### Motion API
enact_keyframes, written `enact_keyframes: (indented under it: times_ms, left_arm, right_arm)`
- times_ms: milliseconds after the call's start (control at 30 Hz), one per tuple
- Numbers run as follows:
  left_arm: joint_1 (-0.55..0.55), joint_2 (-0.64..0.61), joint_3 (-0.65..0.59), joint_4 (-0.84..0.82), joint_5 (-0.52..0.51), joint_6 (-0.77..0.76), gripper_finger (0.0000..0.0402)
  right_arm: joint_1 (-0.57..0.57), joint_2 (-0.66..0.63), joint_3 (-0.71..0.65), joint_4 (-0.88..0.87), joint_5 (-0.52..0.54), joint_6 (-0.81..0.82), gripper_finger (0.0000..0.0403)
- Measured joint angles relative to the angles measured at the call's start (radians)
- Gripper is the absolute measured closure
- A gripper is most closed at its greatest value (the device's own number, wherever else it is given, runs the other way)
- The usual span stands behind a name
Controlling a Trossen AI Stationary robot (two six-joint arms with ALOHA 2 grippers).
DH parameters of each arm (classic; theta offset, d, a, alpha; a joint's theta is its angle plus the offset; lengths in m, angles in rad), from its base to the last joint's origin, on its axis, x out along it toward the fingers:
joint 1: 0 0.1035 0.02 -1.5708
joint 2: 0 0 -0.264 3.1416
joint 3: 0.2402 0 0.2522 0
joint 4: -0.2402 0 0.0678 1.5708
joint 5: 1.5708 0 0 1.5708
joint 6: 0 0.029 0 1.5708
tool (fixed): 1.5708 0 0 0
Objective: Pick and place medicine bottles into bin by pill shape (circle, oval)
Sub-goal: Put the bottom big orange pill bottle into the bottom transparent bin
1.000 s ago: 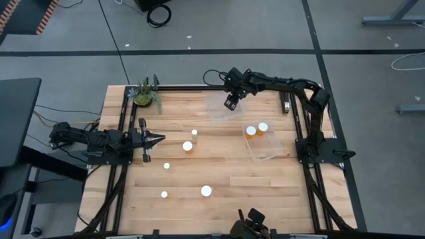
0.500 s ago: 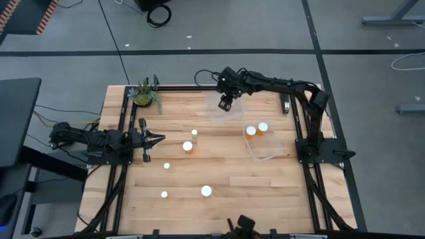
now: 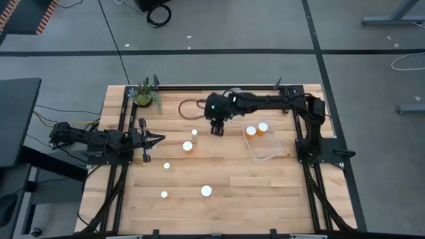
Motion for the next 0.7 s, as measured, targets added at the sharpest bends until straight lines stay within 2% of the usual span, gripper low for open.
enact_keyframes:
  times_ms: [400,700]
  left_arm:
    - [0.0,0.0,0.0,0.0,0.0,0.0,0.0364]
    - [0.0,0.0,0.0,0.0,0.0,0.0,0.0374]
  right_arm:
    - [0.229,0.0,0.0,0.112,0.0,-0.004,0.0226]
    - [0.335,0.0,0.0,0.135,0.0,0.058,0.0226]
